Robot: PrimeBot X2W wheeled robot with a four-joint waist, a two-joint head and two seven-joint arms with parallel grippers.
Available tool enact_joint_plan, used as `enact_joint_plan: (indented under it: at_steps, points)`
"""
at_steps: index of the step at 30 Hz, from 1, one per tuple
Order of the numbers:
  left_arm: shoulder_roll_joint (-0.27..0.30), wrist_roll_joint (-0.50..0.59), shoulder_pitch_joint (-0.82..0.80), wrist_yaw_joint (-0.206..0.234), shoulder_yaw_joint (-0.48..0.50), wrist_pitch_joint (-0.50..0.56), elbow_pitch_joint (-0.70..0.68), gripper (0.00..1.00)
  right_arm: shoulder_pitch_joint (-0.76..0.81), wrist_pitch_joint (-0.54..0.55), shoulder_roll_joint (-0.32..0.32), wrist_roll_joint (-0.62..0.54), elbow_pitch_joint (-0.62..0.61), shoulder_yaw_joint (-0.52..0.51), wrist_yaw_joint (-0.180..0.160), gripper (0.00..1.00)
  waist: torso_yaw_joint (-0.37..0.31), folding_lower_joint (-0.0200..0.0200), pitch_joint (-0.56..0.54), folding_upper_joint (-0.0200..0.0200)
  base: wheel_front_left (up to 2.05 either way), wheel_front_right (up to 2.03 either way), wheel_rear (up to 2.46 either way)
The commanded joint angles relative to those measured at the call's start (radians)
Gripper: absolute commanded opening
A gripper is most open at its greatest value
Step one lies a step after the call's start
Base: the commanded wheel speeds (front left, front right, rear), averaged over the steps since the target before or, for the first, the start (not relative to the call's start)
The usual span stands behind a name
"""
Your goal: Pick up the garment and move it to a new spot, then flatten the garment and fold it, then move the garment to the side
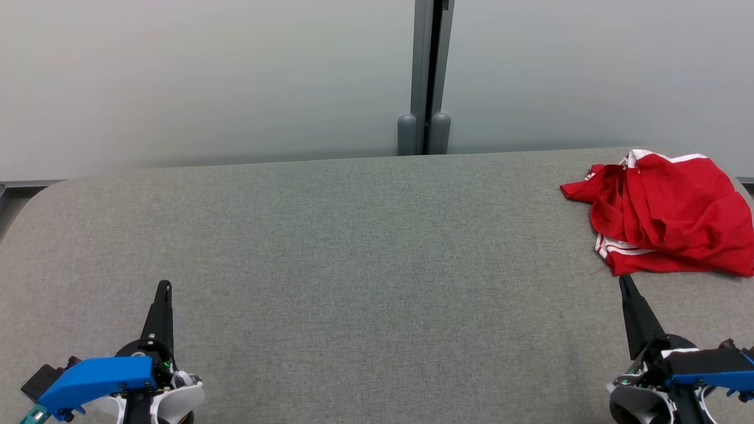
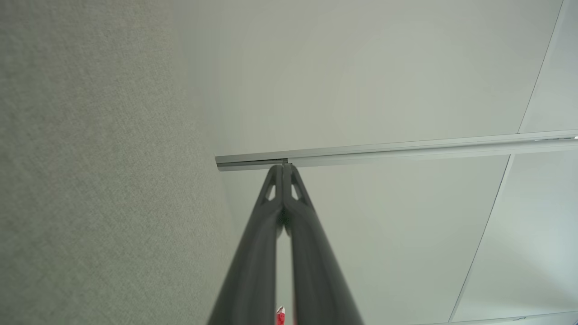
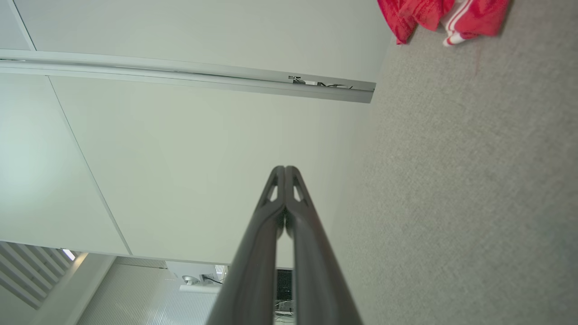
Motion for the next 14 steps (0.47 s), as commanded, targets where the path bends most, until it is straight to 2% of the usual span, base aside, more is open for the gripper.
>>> enact_joint_plan:
  at_steps: [1, 14]
  points:
    - [0.004, -0.022, -0.019, -0.009, 0.004, 0.006, -0.006, 0.0, -0.013, 0.007, -0.001, 0.022, -0.005, -0.005, 0.001, 0.0, 0.0, 0.0, 0.0, -0.0001, 0.0, 0.0, 0.0]
    - [0.004, -0.087, -0.024, -0.011, 0.008, 0.024, -0.006, 0.0, -0.019, 0.024, 0.0, 0.085, -0.006, -0.01, 0.001, 0.0, -0.003, 0.0, 0.003, -0.0001, 0.0, 0.0, 0.0]
